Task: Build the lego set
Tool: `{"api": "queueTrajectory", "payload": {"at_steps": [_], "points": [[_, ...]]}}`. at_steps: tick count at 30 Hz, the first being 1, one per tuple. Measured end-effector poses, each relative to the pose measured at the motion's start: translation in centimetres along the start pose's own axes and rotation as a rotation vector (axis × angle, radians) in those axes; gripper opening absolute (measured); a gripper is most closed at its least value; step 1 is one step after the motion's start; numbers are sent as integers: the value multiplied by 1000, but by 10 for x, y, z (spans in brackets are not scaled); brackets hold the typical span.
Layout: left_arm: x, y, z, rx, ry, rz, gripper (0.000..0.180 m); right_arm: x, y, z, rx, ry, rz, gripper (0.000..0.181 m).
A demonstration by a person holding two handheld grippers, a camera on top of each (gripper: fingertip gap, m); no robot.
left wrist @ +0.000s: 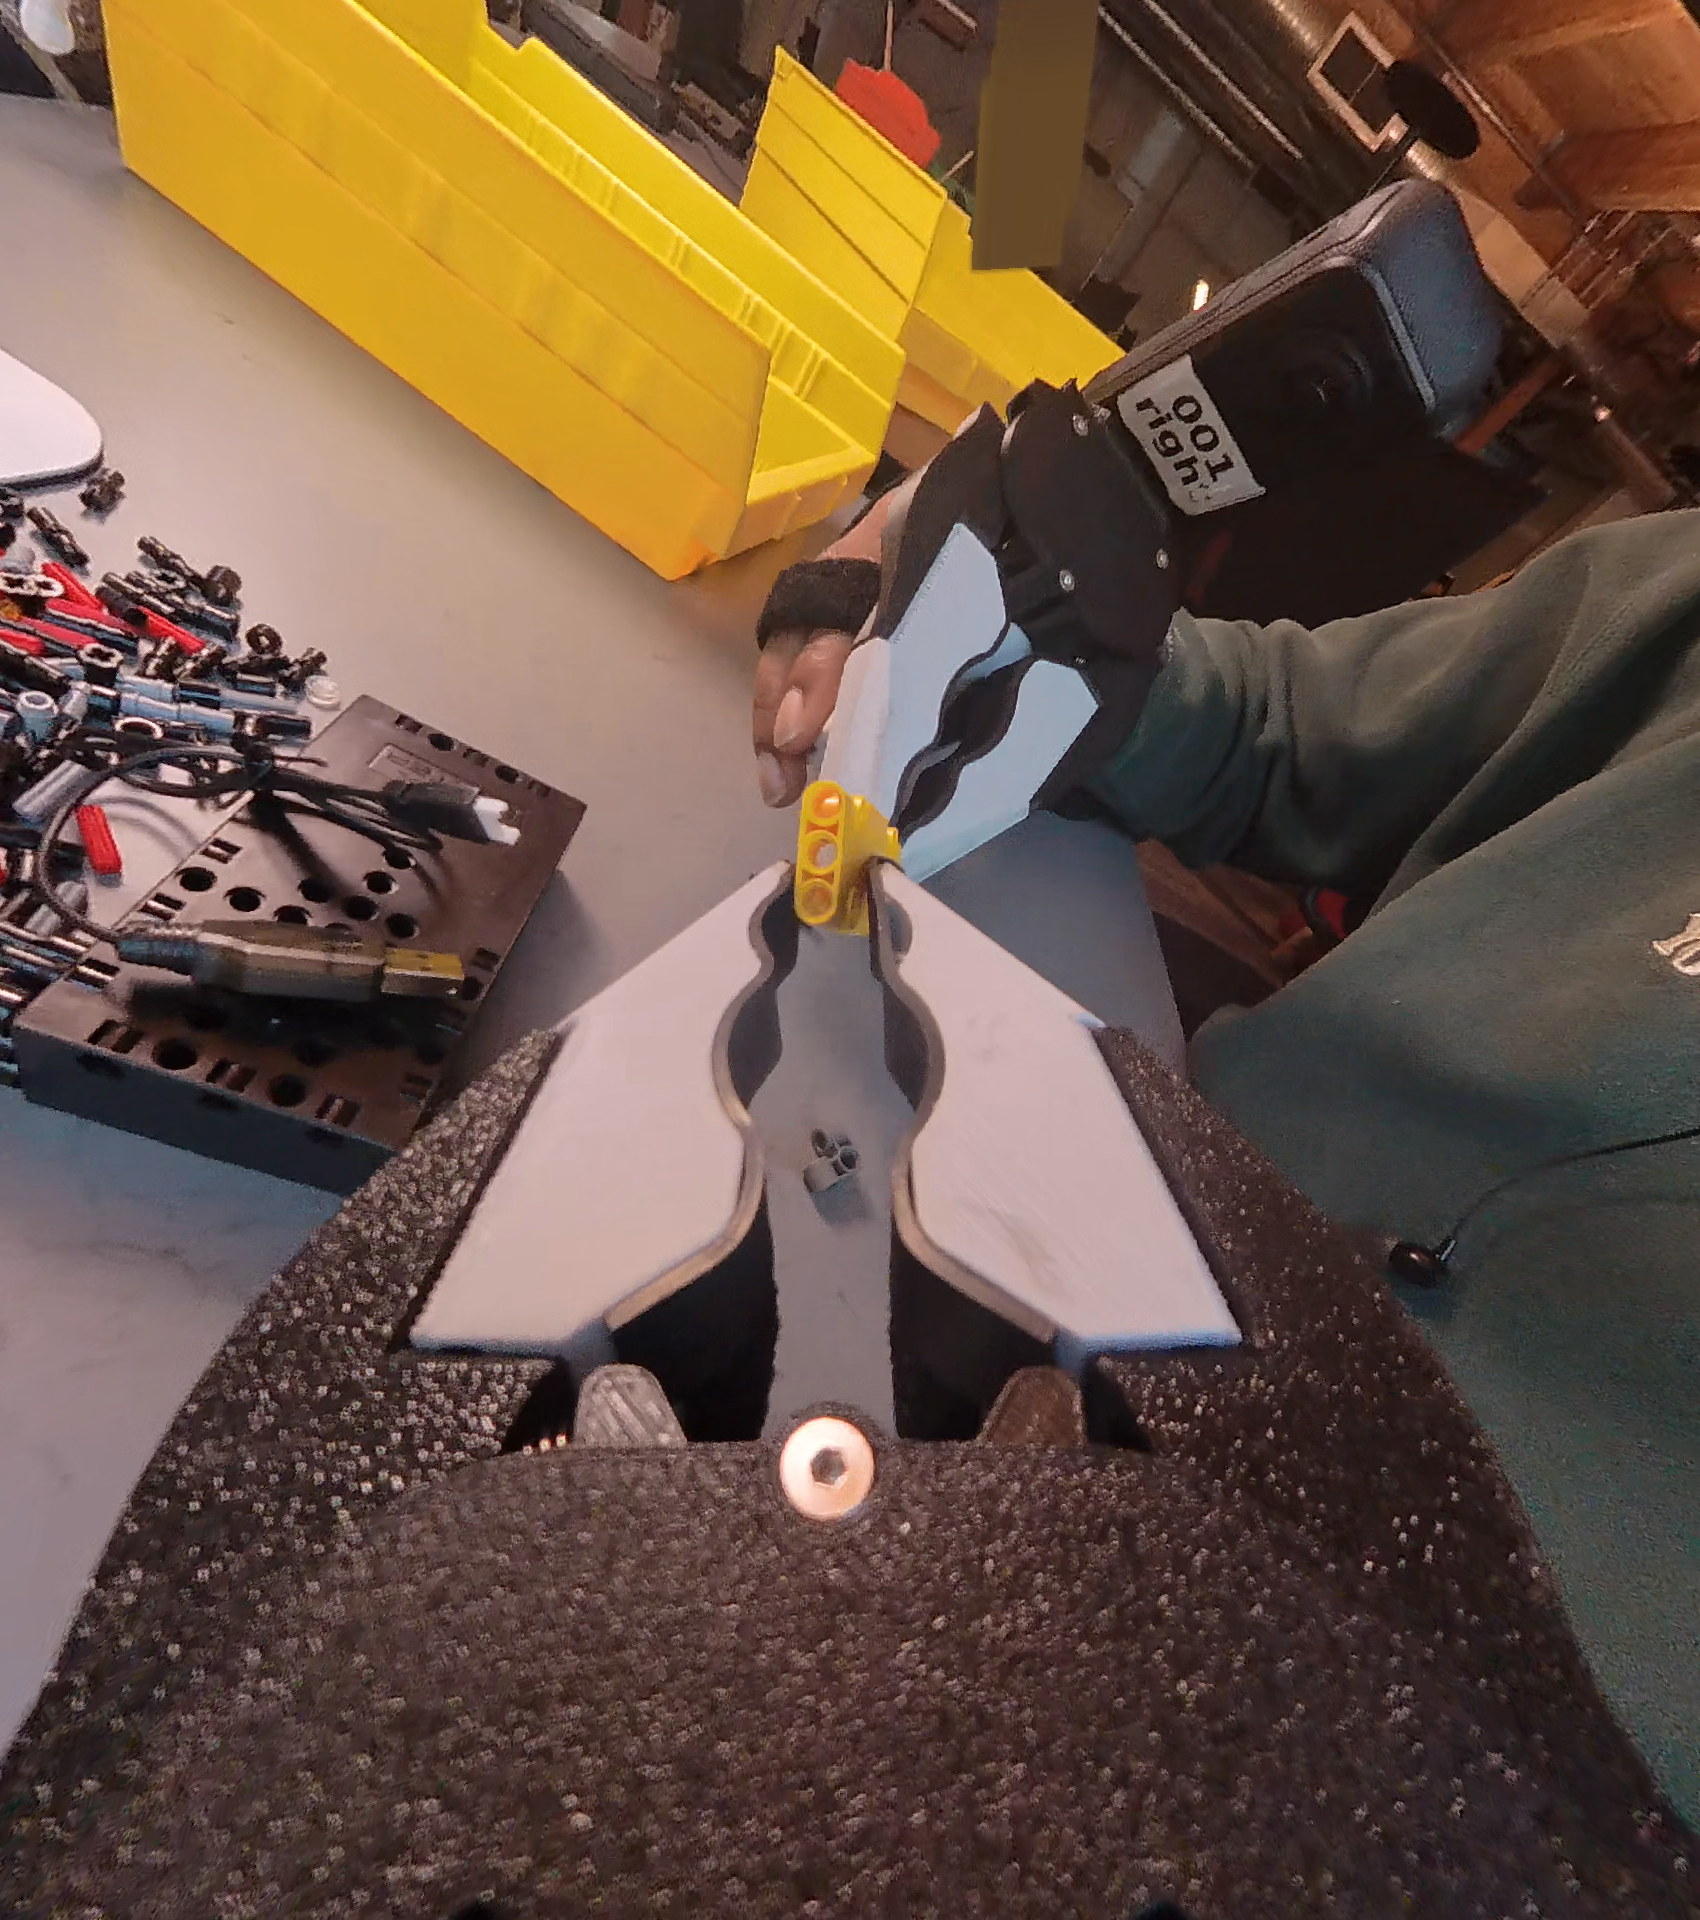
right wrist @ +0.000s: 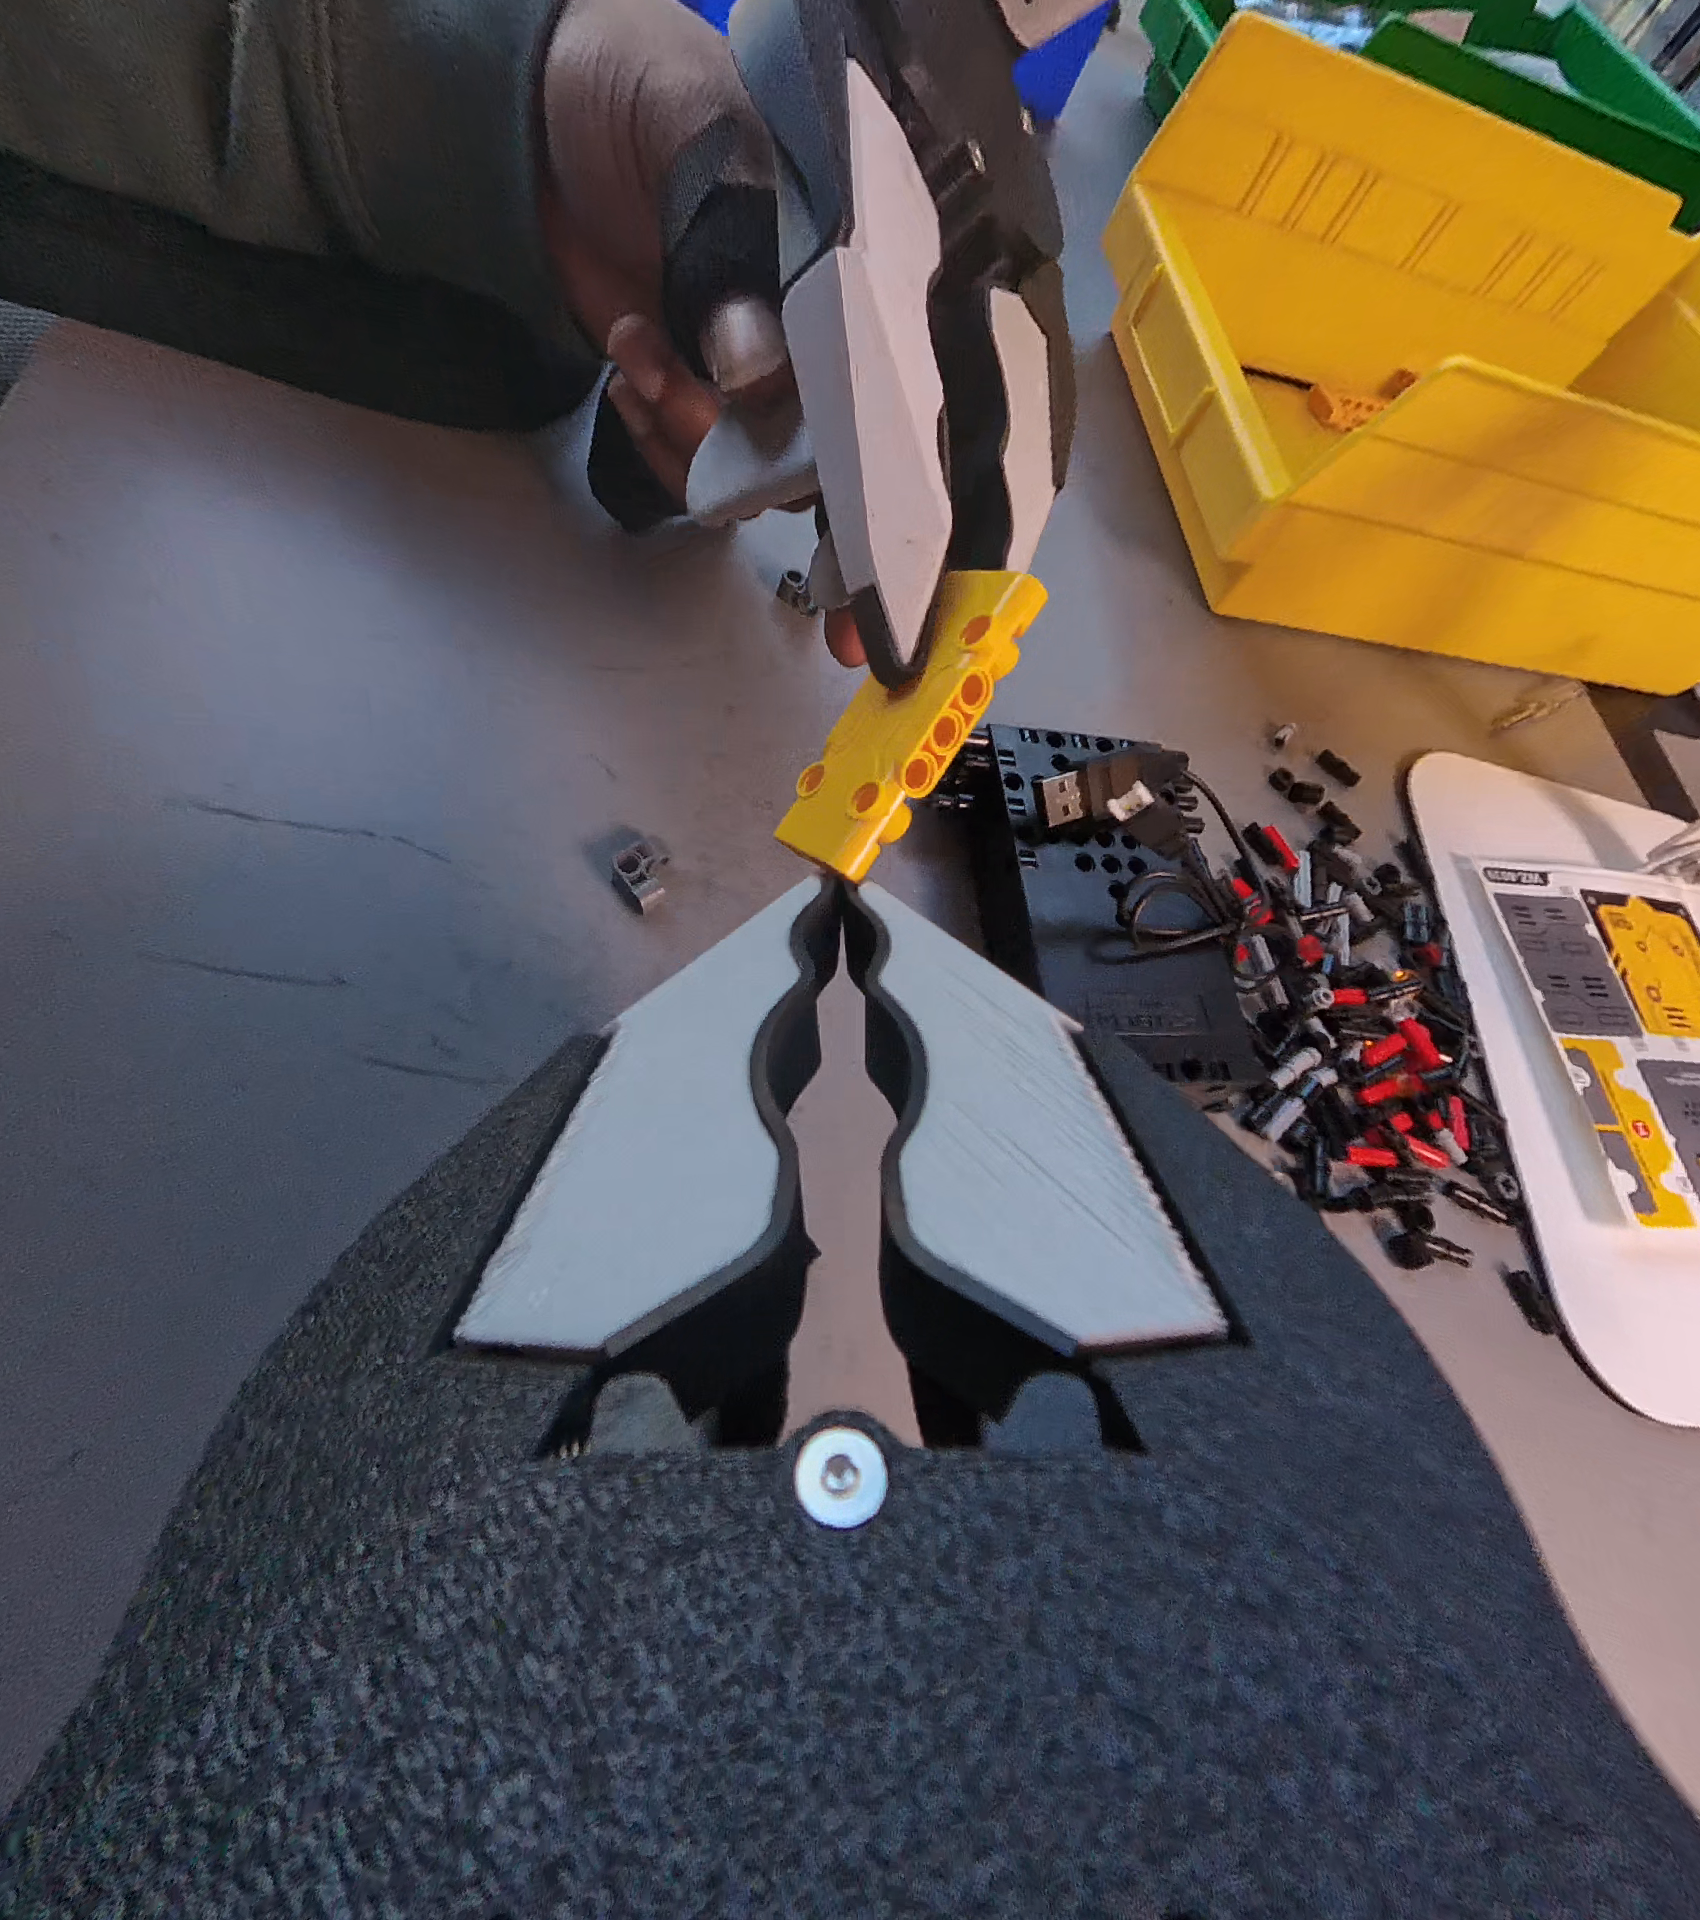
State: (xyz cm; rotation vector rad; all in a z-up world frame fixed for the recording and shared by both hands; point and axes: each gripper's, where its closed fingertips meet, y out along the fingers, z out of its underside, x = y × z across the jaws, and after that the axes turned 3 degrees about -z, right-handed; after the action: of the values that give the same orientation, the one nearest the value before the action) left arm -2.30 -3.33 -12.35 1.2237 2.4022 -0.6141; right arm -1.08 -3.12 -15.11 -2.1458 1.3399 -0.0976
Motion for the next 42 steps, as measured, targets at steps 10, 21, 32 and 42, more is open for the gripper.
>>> {"api": "queueTrajectory", "payload": {"at_steps": [10,21,32,42], "points": [[-5,25,36,276,-96,64,8,26,-8,37,189,-27,-203,0],[-11,43,71,595,-80,179,8,6,-39,30,77,109,-219,17],[17,33,71,693,116,-27,18,23,-16,48,194,108,-251,31],[33,32,65,654,202,-137,19,28,0,54,279,114,-205,26]]}}
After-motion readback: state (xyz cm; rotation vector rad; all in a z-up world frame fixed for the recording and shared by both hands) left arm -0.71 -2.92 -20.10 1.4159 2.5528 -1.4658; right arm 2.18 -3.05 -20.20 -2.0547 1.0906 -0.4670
